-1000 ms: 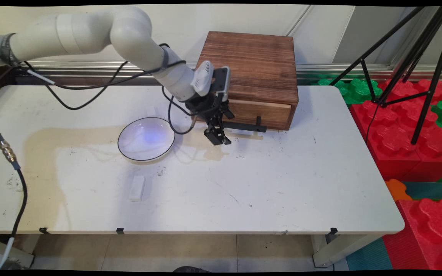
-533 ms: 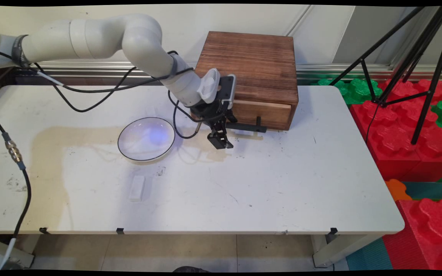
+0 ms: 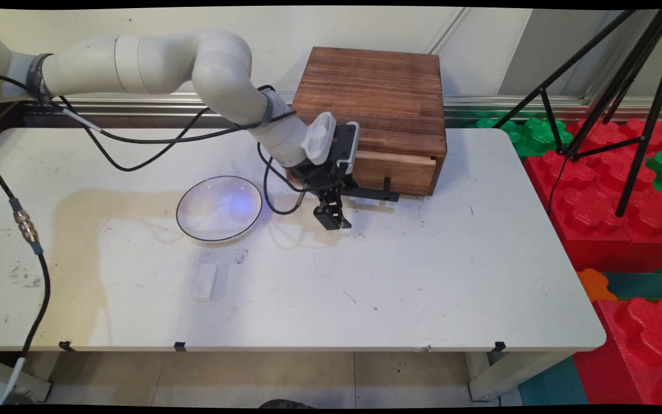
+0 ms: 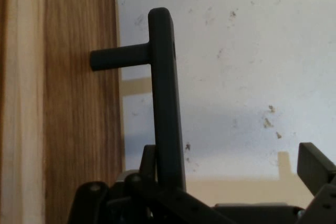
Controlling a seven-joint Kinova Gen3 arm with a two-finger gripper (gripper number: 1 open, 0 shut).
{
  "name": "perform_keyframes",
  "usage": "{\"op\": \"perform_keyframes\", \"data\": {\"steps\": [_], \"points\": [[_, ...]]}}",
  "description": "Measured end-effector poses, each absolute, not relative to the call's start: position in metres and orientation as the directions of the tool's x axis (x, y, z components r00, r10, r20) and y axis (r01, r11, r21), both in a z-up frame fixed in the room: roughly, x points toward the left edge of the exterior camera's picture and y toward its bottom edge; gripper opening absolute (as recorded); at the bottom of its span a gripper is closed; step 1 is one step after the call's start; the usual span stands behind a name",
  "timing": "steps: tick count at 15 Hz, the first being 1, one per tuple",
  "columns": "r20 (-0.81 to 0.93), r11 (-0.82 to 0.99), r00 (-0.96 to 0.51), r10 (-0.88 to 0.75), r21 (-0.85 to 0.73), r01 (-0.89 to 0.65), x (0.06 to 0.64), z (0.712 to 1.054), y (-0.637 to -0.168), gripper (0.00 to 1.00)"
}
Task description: Open the drawer
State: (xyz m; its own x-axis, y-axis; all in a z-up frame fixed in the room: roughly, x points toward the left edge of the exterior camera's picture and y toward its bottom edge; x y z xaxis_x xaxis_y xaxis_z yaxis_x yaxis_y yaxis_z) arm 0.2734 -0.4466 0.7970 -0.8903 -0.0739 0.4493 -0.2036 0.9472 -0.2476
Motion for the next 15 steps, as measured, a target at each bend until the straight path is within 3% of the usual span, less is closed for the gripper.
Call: {"op": "perform_keyframes", "data": {"steps": [15], "points": [[0.439,0.961,-0.898,-0.026,-0.236,-0.144,0.262,0.796,-0.399,1.00]]}}
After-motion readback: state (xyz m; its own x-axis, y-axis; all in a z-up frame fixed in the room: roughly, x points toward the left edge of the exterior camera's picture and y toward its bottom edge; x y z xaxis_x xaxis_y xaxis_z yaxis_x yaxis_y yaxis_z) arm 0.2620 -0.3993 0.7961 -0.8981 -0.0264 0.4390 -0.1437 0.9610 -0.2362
